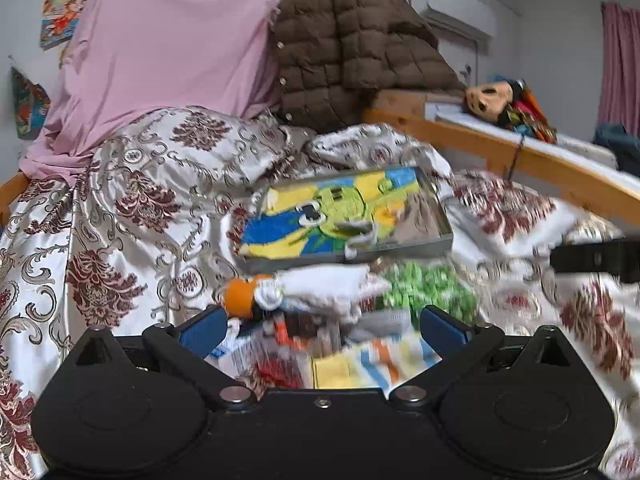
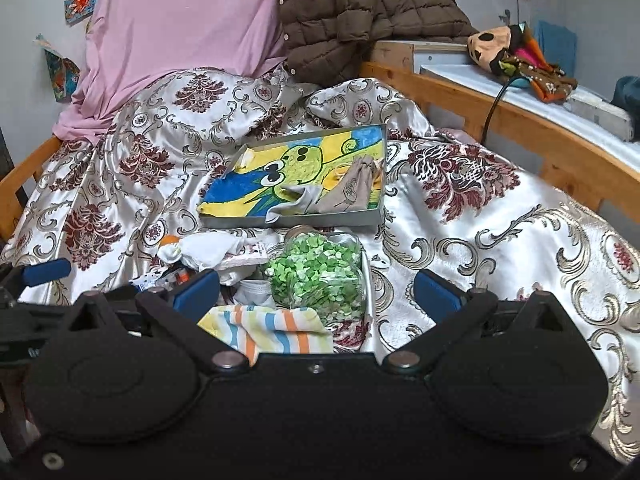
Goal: Organize soft objects
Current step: 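Move both tools back toward the striped towel and wet-wipe pack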
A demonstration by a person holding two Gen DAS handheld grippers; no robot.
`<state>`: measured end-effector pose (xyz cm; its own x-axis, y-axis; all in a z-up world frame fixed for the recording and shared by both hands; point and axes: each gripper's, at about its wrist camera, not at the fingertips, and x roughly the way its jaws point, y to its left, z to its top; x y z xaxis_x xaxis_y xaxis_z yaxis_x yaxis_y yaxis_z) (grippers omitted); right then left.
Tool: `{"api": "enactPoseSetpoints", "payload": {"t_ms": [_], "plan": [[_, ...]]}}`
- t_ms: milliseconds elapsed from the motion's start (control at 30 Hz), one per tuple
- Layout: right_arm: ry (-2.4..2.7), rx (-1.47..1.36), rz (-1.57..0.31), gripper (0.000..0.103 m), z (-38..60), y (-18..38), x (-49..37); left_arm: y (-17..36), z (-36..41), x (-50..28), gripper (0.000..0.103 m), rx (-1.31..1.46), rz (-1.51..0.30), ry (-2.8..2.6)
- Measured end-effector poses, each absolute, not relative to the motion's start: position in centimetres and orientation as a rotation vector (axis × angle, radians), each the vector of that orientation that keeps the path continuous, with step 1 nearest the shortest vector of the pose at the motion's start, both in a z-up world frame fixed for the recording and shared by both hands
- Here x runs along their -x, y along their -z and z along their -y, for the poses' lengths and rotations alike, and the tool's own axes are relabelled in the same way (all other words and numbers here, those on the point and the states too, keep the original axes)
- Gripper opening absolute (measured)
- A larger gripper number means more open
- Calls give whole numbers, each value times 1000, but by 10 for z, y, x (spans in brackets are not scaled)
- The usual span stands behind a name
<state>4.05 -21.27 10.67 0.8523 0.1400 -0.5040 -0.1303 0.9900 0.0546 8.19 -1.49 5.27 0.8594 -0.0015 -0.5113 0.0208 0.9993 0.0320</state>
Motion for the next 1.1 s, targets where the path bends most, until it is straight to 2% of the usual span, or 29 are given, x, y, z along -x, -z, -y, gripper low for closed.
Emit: {"api": "enactPoseSetpoints", "payload": {"t_ms": [400,700,1100], "plan": [[-142,60,-654,102,209,-81,-27,-17,30,-59,102,-172,-667,107],[-161,121,-819,102,199,-45,-23,0,37,-51,102,-242,-738,161],[-164,127,-856,102,194,-34,-27,5,38,-54,102,-240,-768,167]]}}
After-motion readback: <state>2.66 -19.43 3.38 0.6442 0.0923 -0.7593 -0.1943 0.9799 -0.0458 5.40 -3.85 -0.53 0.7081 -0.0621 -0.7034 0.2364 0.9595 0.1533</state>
